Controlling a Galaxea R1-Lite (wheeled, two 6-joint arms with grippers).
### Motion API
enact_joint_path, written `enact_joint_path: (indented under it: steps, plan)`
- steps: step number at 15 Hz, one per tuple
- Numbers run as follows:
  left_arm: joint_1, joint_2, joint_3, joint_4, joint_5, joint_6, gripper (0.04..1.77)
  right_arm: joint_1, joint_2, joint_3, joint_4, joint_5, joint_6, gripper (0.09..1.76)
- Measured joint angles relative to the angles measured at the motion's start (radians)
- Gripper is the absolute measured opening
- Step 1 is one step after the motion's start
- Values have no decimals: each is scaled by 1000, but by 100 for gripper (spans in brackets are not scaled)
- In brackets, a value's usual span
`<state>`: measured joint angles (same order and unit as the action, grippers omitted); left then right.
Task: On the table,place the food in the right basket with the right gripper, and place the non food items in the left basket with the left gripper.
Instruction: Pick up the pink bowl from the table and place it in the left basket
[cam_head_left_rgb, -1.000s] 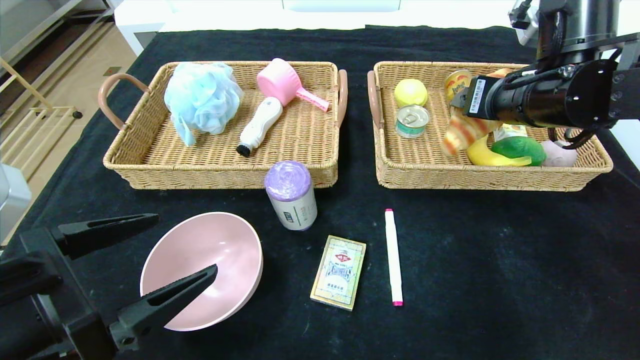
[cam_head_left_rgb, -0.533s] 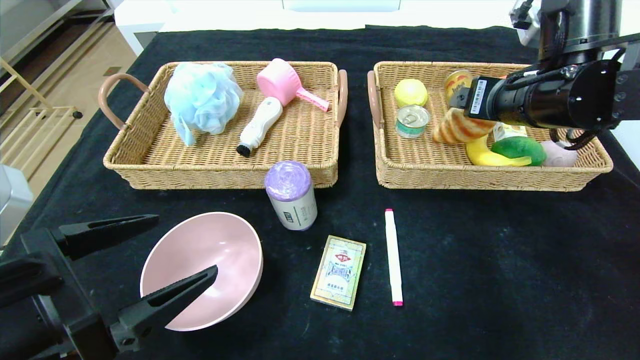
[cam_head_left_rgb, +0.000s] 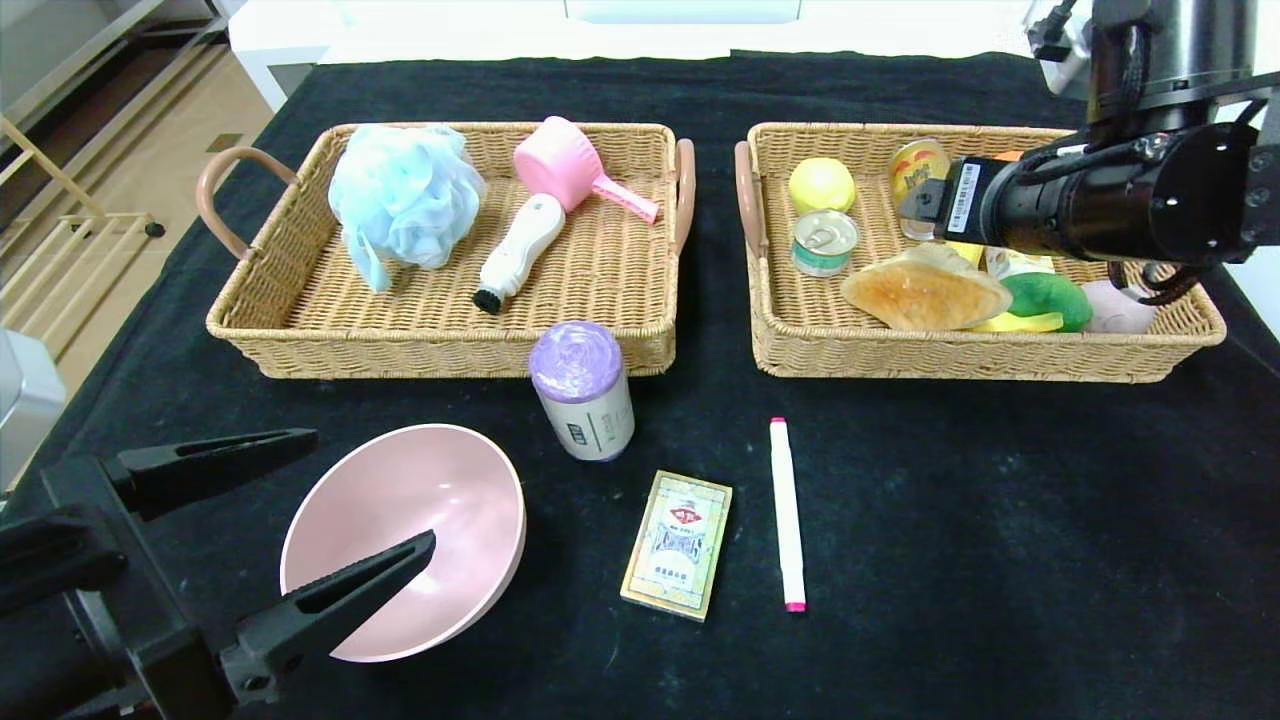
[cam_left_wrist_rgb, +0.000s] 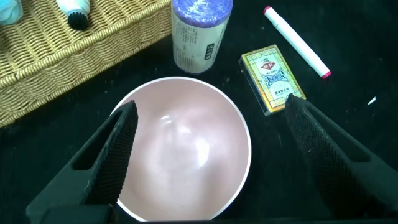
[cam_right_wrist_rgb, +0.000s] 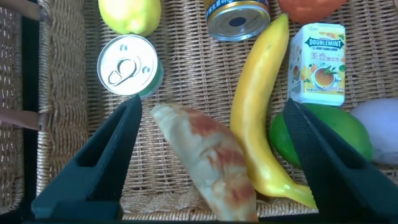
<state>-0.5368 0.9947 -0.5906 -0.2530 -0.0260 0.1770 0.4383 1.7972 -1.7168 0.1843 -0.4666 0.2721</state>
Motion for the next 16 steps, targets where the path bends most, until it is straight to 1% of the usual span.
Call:
enact_joint_path:
  steps: [3, 6, 11, 16]
  plan:
    - [0, 0, 0, -1, 0, 3, 172, 1, -22, 27, -1, 0, 2, 167]
    - [0, -2, 0, -1, 5, 7, 172, 21, -65, 95, -4, 1, -1, 168]
    - [0, -5, 0, 0, 14, 14, 172, 112, -182, 241, -4, 4, -1, 170]
    - [-2, -12, 0, 0, 16, 22, 172, 189, -270, 335, -6, 6, -36, 170]
